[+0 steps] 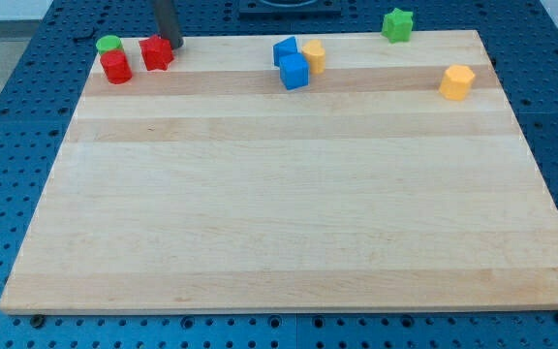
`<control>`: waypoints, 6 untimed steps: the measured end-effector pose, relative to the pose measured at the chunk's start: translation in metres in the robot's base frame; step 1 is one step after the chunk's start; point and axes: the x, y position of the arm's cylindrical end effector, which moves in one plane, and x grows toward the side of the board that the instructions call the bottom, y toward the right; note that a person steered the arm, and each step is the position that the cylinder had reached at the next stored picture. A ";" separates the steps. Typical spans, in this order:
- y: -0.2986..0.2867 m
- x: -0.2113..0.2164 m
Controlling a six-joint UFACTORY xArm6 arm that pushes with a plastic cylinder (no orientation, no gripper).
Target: Move the red star closer to the green circle
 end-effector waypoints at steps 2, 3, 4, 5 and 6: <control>0.044 0.025; 0.034 0.043; 0.021 0.048; 0.015 0.036; 0.011 0.020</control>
